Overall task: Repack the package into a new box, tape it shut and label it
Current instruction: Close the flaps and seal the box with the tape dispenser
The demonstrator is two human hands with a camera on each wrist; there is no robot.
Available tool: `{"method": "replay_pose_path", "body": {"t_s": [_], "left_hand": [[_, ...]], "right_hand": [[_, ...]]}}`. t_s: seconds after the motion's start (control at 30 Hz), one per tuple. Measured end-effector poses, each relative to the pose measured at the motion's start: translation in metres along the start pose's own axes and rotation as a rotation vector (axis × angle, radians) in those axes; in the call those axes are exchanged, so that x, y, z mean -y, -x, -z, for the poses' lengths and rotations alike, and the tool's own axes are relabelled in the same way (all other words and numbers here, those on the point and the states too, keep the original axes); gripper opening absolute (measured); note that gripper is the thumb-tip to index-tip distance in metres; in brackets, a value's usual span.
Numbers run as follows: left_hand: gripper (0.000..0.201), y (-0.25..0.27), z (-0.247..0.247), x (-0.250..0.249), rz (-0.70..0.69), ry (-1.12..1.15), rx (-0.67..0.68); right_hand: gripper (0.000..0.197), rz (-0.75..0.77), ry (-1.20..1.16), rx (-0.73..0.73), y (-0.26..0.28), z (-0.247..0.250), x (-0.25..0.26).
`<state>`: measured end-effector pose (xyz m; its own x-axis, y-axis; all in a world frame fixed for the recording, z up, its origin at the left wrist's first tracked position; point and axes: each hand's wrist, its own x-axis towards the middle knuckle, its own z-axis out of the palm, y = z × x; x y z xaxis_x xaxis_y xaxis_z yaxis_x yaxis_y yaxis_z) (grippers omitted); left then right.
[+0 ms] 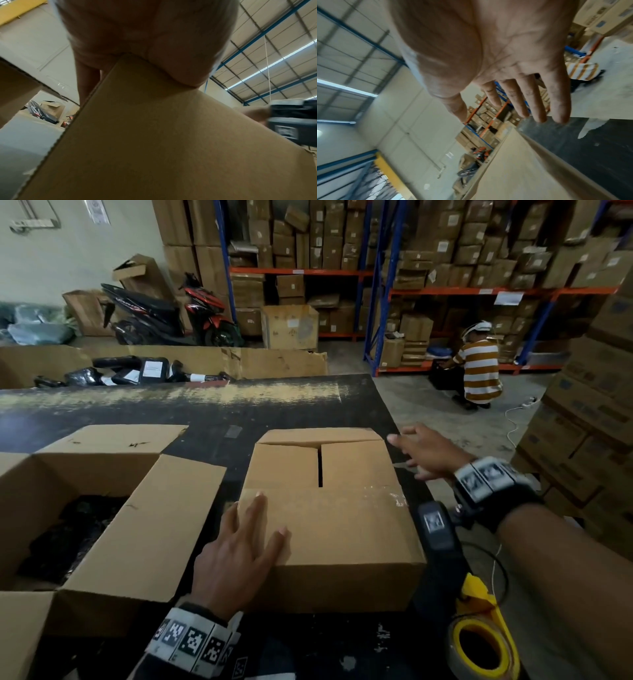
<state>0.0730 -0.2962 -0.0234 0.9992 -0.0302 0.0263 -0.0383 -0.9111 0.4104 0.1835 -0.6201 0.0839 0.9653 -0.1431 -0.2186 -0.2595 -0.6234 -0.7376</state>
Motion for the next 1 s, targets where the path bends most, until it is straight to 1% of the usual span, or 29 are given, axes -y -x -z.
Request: {"method": "replay_pose_path", "body": {"t_s": [0.1,0.17,0.23,0.37,0.47,0.57,0.63,0.67,0.73,0.77,0.8,0.9,0.93,1.0], "left_hand": [[0.092,0.0,-0.001,0.001,0.002,0.027,-0.008],[0.095,0.0,0.0,0.0,-0.006,0.009,-0.002],[0.099,0.001,0.002,-0.002,-0.005,0.008,0.01],[0.096,0.001,0.002,-0.005,-0.011,-0.017,-0.008],[0.095,0.0,-0.001,-0.004,-0.015,-0.03,-0.016],[0.098,-0.002,-0.005,0.002,-0.045,-0.062,-0.008],[0.098,-0.002,-0.004,0.001,-0.054,-0.051,0.0],[0.099,-0.001,-0.002,0.0,-0.043,-0.01,-0.007],[0.101,0.0,0.003,-0.004,-0.02,0.069,-0.007],[0.102,0.0,0.005,-0.004,-0.018,0.083,0.002],[0.102,0.001,0.008,-0.006,-0.017,0.092,0.017],[0.103,0.0,0.012,-0.012,0.005,0.029,0.037],[0.102,-0.001,0.015,-0.016,0.002,-0.039,0.039],[0.098,-0.007,0.02,-0.028,-0.053,-0.163,0.081]], "right_hand": [[0.058,-0.051,-0.012,0.075,-0.031,-0.005,0.02],[0.06,-0.056,-0.022,0.114,-0.043,-0.013,0.029],[0.064,-0.047,-0.068,0.114,-0.053,-0.018,0.031],[0.07,-0.061,-0.337,0.084,-0.065,-0.017,0.029],[0.074,-0.002,-0.384,0.055,-0.066,-0.012,0.019],[0.07,0.13,-0.34,0.047,-0.046,-0.006,0.007],[0.061,0.252,-0.216,0.077,-0.024,-0.003,-0.003],[0.056,0.312,-0.109,0.102,-0.011,-0.004,-0.008],[0.051,0.365,0.13,0.131,0.013,-0.008,-0.02],[0.053,0.369,0.245,0.143,0.027,-0.014,-0.025],[0.06,0.368,0.356,0.169,0.039,-0.02,-0.029],[0.091,0.327,0.644,0.256,0.07,-0.043,-0.033],[0.097,0.317,0.685,0.259,0.075,-0.048,-0.034],[0.1,0.298,0.697,0.255,0.08,-0.051,-0.032]]}}
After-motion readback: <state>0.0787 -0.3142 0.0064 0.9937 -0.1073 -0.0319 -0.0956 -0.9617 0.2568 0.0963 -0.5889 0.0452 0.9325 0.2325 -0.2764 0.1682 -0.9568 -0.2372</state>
